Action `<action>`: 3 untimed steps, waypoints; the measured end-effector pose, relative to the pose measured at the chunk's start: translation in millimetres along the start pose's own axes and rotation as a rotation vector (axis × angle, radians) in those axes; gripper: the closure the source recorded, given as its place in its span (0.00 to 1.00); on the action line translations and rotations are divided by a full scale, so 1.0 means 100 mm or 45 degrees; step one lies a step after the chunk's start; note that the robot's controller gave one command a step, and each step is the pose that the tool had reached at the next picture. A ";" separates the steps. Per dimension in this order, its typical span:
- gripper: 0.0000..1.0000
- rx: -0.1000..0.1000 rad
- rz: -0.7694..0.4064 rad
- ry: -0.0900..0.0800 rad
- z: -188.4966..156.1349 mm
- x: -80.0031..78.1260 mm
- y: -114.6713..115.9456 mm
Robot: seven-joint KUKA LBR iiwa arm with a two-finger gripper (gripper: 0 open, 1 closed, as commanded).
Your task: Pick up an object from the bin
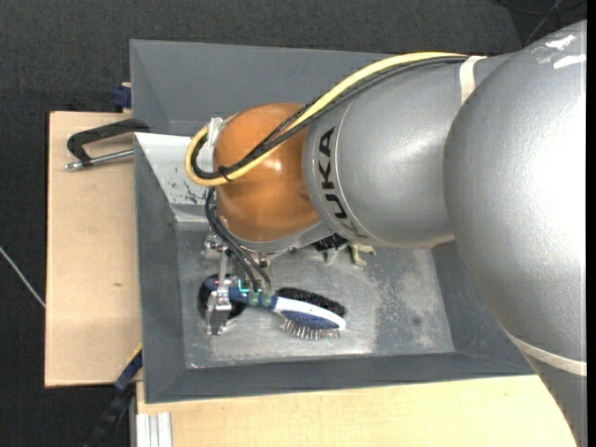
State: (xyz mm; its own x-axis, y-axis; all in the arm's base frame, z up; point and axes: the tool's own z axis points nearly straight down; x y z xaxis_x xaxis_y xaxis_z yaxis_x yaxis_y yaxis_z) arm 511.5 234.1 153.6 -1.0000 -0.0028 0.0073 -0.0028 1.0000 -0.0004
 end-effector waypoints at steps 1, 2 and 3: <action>0.00 -0.006 -0.022 -0.017 0.83 -0.11 -0.46; 1.00 -0.009 -0.025 -0.026 0.79 -0.13 -0.44; 1.00 0.000 -0.436 -0.024 -0.66 0.02 -0.98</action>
Offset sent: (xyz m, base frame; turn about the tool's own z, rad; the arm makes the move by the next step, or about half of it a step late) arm 0.0085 -0.0467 -0.0836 -0.0190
